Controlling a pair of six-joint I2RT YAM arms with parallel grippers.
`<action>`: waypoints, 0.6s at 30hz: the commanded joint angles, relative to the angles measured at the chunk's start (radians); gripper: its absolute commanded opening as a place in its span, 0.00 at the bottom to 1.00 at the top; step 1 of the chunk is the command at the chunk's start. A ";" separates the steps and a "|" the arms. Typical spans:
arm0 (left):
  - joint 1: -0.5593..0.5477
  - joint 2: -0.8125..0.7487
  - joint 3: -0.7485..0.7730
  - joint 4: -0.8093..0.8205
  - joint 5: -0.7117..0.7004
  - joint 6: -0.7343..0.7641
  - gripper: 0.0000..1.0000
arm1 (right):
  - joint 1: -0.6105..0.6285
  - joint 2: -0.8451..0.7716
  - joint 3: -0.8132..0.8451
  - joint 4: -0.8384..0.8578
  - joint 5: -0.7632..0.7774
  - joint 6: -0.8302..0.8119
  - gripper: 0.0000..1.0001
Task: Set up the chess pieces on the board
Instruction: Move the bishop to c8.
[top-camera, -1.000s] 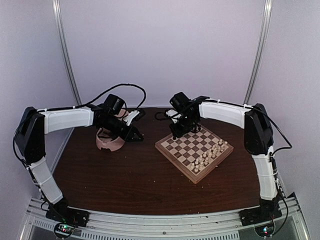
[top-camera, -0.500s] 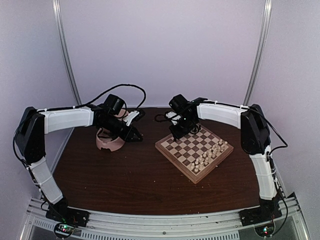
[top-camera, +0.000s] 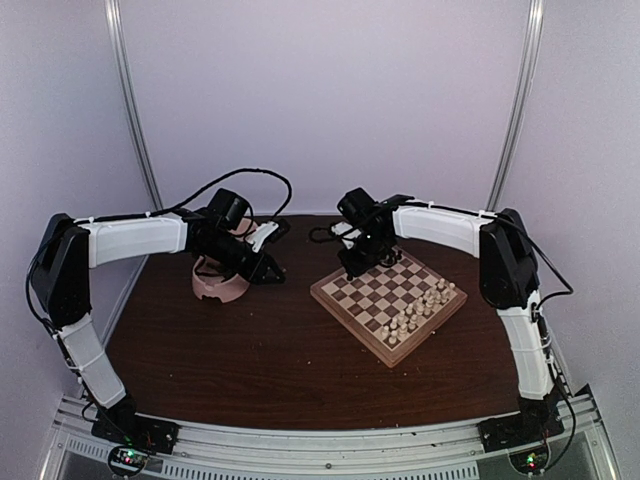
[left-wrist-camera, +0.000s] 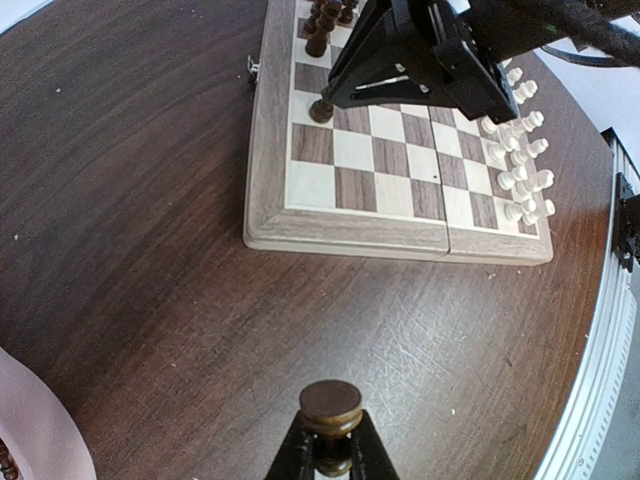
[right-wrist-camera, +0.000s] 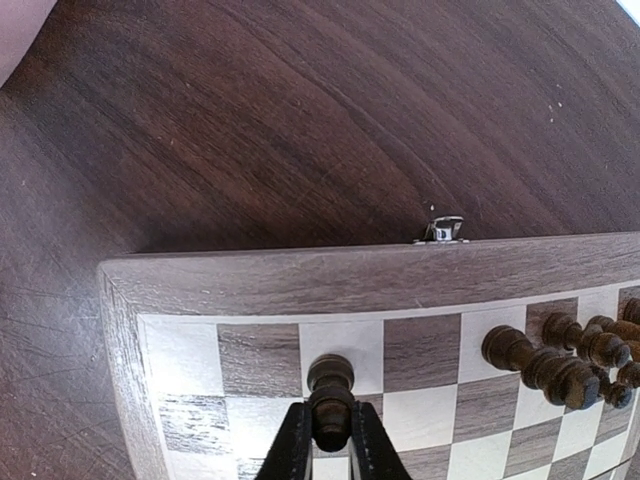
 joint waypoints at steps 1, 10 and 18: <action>-0.004 0.009 0.033 0.006 -0.008 0.023 0.10 | -0.008 0.026 0.039 0.001 0.026 -0.011 0.11; -0.004 0.011 0.034 0.004 -0.005 0.025 0.10 | -0.009 0.034 0.045 0.003 0.028 -0.010 0.13; -0.004 0.014 0.039 0.002 -0.002 0.024 0.10 | -0.010 0.027 0.054 0.002 0.024 -0.010 0.42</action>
